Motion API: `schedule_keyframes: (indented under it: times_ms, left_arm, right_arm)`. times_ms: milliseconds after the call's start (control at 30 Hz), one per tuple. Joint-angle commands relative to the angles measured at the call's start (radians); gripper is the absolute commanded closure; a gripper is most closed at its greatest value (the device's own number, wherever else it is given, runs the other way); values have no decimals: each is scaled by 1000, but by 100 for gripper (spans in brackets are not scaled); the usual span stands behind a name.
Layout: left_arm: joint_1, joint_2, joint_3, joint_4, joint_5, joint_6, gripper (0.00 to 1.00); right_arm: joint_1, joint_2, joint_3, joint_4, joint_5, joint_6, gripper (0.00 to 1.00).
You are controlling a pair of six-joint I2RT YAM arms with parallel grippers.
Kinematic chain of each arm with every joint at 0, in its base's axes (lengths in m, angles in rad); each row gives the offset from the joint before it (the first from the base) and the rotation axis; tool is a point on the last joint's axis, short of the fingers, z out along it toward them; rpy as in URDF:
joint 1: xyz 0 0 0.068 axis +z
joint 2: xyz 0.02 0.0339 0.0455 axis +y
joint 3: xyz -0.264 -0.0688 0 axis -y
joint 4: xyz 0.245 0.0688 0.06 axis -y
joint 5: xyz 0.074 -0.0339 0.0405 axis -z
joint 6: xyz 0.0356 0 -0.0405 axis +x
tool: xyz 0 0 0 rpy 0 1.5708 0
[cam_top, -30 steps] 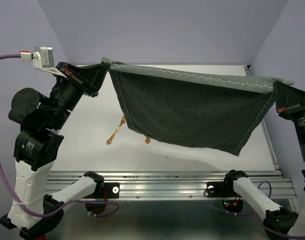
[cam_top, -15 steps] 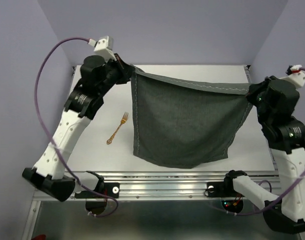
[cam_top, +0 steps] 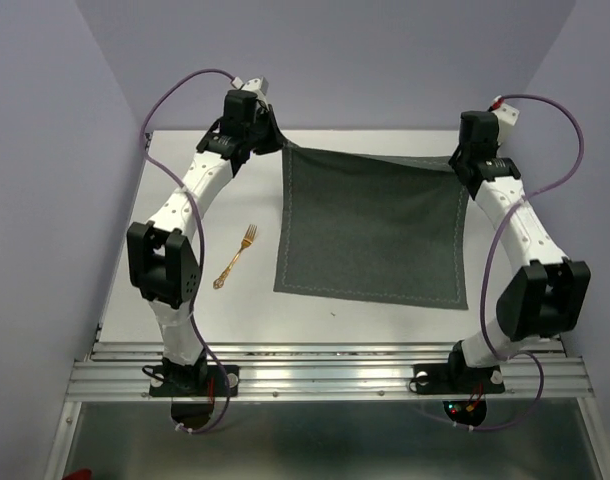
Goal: Fold the napkin into a case and place the utensils inside
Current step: Flatten out the crumpled napkin at the center of the board, then fold and flatten the napkin at the center of the board.
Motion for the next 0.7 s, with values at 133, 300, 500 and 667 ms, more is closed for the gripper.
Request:
schedule_keyframes:
  times_ms: [133, 300, 500, 667]
  left_arm:
    - [46, 234, 317, 31, 72, 15, 100]
    - [52, 400, 551, -9, 102, 3, 100]
    - [50, 376, 475, 12, 123, 6, 100]
    - [43, 247, 283, 50, 129, 15, 100]
  right_arm:
    - [-116, 316, 240, 201, -187, 27, 99]
    - [-139, 452, 363, 204, -277, 67, 99]
    - [-148, 407, 264, 209, -322, 61, 99]
    - [-168, 299, 95, 209, -359, 79, 99]
